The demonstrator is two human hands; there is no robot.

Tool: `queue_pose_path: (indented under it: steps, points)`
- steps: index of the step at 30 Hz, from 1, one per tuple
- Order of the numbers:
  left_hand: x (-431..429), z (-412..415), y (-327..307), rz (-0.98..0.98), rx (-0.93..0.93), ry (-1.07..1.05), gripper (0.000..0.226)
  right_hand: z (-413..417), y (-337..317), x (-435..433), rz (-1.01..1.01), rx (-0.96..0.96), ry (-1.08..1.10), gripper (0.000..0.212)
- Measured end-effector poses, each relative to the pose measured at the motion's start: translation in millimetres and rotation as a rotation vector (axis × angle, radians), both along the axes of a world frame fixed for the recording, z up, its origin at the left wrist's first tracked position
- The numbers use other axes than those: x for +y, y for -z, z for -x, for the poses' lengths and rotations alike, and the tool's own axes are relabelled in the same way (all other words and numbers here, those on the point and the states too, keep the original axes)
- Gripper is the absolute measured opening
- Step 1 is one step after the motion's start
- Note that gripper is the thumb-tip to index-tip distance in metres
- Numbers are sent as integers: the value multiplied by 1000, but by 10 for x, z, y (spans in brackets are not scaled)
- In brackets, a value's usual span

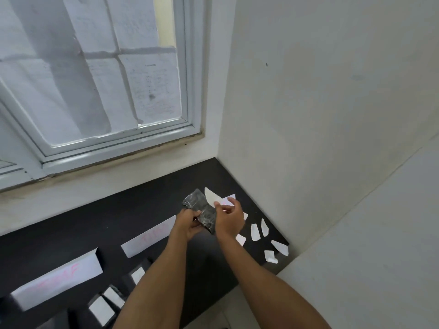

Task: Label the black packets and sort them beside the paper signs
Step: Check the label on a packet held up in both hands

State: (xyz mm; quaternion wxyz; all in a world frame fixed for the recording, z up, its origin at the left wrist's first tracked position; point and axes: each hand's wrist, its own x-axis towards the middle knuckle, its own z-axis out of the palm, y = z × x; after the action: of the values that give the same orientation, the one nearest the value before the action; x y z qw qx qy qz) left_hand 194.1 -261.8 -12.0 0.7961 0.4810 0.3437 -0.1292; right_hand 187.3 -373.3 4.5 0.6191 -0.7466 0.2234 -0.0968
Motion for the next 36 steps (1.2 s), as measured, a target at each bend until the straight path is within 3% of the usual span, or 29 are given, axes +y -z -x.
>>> queue_pose_path:
  steps: [11,18,22,25,27,30,36]
  points:
    - [463,400,-324,83,-125,20,24,408,-179,606,136,84,31,33]
    - [680,560,-363,-23,-209,101,33,562,-232,817,152,109,0,37]
    - [815,606,-337,-43,-175,-18,25,631,-242,920,153,105,-26,49]
    - [934,659,-336,-28,-151,-39,26,637,-222,927,266,134,-35,68]
    - [1006,703,-361,-32,-140,-45,28,623,-167,894,127,109,-165,69]
    - [1104,746,-364,-33,-133,-53,38,635,-115,882,-218,56,-383,41]
    - [1236,815,-379,-27,-194,-71,59,770,-73,1097,-241,7,-386,25]
